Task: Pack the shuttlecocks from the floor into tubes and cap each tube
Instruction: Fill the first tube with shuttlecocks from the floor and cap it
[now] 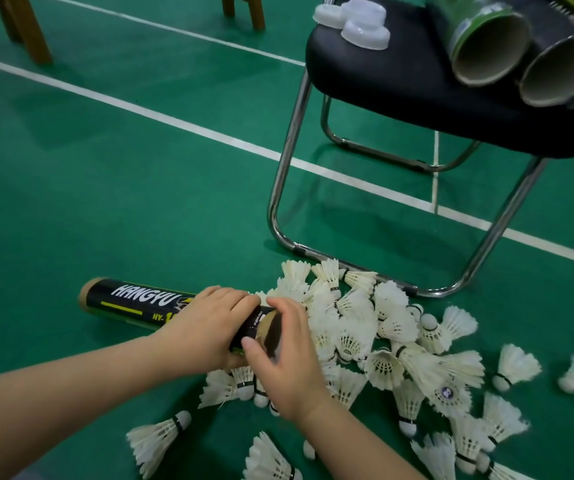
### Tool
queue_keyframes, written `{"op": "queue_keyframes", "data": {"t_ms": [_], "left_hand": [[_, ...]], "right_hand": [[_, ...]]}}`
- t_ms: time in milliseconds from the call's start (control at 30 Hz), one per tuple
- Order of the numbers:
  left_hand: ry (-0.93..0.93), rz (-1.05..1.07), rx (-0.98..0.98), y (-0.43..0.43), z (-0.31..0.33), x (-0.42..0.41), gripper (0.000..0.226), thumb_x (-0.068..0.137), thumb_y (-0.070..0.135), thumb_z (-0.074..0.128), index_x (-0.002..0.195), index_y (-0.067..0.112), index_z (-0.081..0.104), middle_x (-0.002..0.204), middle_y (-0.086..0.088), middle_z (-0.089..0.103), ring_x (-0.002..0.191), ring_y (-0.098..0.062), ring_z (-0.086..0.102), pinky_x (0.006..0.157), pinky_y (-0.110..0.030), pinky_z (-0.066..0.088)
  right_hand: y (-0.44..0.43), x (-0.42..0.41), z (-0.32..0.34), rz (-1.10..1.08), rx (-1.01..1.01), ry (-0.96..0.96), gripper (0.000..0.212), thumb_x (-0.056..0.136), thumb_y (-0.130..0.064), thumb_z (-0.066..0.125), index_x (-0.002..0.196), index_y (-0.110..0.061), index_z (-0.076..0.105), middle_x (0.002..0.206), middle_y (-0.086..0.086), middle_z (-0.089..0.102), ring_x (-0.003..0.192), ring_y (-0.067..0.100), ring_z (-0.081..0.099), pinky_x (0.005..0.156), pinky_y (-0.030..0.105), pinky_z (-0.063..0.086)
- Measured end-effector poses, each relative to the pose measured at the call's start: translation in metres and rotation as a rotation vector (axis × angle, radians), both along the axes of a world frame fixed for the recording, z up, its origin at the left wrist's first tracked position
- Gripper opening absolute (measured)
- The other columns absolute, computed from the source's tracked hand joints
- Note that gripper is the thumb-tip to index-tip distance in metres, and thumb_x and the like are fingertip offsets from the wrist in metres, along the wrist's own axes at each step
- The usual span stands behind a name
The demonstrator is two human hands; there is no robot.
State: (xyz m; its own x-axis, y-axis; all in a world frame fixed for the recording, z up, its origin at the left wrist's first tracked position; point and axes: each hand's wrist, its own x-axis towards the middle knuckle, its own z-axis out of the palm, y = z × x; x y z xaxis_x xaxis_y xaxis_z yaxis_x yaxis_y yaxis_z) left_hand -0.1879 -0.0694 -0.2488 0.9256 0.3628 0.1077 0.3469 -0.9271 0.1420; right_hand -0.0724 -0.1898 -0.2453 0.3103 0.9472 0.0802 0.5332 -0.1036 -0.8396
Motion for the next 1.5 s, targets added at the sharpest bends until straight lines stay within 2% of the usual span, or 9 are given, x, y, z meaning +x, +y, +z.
{"op": "queue_keyframes", "data": {"t_ms": [200, 333, 433, 667, 833, 1000, 1200, 1367, 1500], "left_hand": [[0.004, 0.014, 0.058, -0.004, -0.001, -0.001, 0.079, 0.046, 0.062, 0.075, 0.106, 0.019, 0.047, 0.091, 0.004, 0.065, 0.078, -0.016, 0.065, 0.069, -0.029, 0.054], [0.029, 0.063, 0.062, -0.001, -0.006, -0.011, 0.082, 0.047, 0.06, 0.078, 0.11, 0.019, 0.046, 0.096, 0.002, 0.065, 0.084, -0.018, 0.066, 0.074, -0.033, 0.054], [0.048, 0.096, 0.072, 0.001, -0.009, -0.019, 0.083, 0.046, 0.057, 0.08, 0.11, 0.018, 0.045, 0.095, 0.001, 0.065, 0.083, -0.02, 0.065, 0.074, -0.033, 0.053], [0.048, 0.115, 0.081, 0.001, -0.011, -0.035, 0.083, 0.044, 0.057, 0.082, 0.108, 0.018, 0.047, 0.092, 0.0, 0.065, 0.08, -0.021, 0.066, 0.072, -0.033, 0.053], [0.04, 0.131, 0.092, 0.001, -0.01, -0.042, 0.084, 0.044, 0.056, 0.082, 0.109, 0.016, 0.047, 0.095, -0.002, 0.065, 0.083, -0.022, 0.066, 0.075, -0.034, 0.053], [-0.005, 0.255, 0.018, 0.022, -0.001, -0.054, 0.082, 0.051, 0.045, 0.085, 0.113, 0.013, 0.042, 0.1, -0.01, 0.064, 0.087, -0.03, 0.063, 0.079, -0.04, 0.051], [-0.036, 0.299, 0.012, 0.025, 0.002, -0.064, 0.08, 0.052, 0.045, 0.085, 0.114, 0.011, 0.046, 0.1, -0.01, 0.063, 0.086, -0.03, 0.062, 0.076, -0.04, 0.052], [-0.031, 0.27, 0.004, 0.024, -0.002, -0.066, 0.079, 0.053, 0.047, 0.082, 0.113, 0.014, 0.043, 0.101, -0.008, 0.063, 0.087, -0.029, 0.062, 0.076, -0.04, 0.052], [-0.031, 0.285, -0.002, 0.027, -0.001, -0.063, 0.076, 0.055, 0.048, 0.081, 0.113, 0.012, 0.047, 0.102, -0.007, 0.063, 0.088, -0.029, 0.061, 0.076, -0.039, 0.051]], "right_hand": [[-0.005, 0.033, -0.011, -0.316, 0.025, -0.016, 0.044, 0.086, -0.049, 0.036, 0.119, -0.023, 0.047, 0.113, -0.012, 0.047, 0.109, 0.0, 0.041, 0.097, 0.019, 0.034], [-0.026, 0.055, -0.031, -0.23, -0.247, -0.237, 0.021, 0.093, -0.021, 0.045, 0.109, -0.019, 0.058, 0.098, -0.012, 0.055, 0.094, 0.004, 0.047, 0.088, 0.025, 0.042], [-0.04, 0.048, -0.046, -0.06, -0.381, -0.324, 0.022, 0.094, -0.024, 0.043, 0.11, -0.022, 0.059, 0.096, -0.012, 0.056, 0.09, 0.003, 0.049, 0.076, 0.018, 0.039], [-0.051, 0.017, -0.075, 0.073, -0.413, -0.648, 0.042, 0.073, -0.064, 0.042, 0.096, -0.034, 0.062, 0.098, -0.016, 0.059, 0.101, 0.008, 0.047, 0.091, 0.03, 0.041], [-0.05, 0.005, -0.077, 0.122, -0.257, -0.709, 0.036, 0.066, -0.045, 0.061, 0.099, -0.032, 0.054, 0.098, -0.013, 0.058, 0.099, 0.009, 0.046, 0.085, 0.028, 0.027], [-0.023, -0.015, -0.076, 0.256, -0.279, -0.651, 0.049, 0.07, -0.035, 0.062, 0.117, -0.023, 0.054, 0.116, -0.006, 0.056, 0.108, 0.016, 0.055, 0.091, 0.031, 0.041], [0.01, -0.024, -0.076, 0.334, -0.523, -0.716, 0.077, 0.085, -0.018, 0.058, 0.145, -0.023, 0.011, 0.155, 0.004, 0.011, 0.135, 0.026, 0.025, 0.103, 0.04, 0.027], [0.003, -0.001, -0.076, 0.219, -0.615, -0.733, 0.075, 0.088, -0.019, 0.052, 0.147, -0.021, 0.007, 0.145, 0.002, 0.031, 0.129, 0.022, 0.034, 0.104, 0.038, 0.028], [-0.012, 0.022, -0.073, 0.169, -0.698, -0.84, 0.049, 0.089, -0.035, 0.046, 0.133, -0.016, 0.036, 0.125, 0.003, 0.044, 0.108, 0.02, 0.047, 0.088, 0.034, 0.038]]}}
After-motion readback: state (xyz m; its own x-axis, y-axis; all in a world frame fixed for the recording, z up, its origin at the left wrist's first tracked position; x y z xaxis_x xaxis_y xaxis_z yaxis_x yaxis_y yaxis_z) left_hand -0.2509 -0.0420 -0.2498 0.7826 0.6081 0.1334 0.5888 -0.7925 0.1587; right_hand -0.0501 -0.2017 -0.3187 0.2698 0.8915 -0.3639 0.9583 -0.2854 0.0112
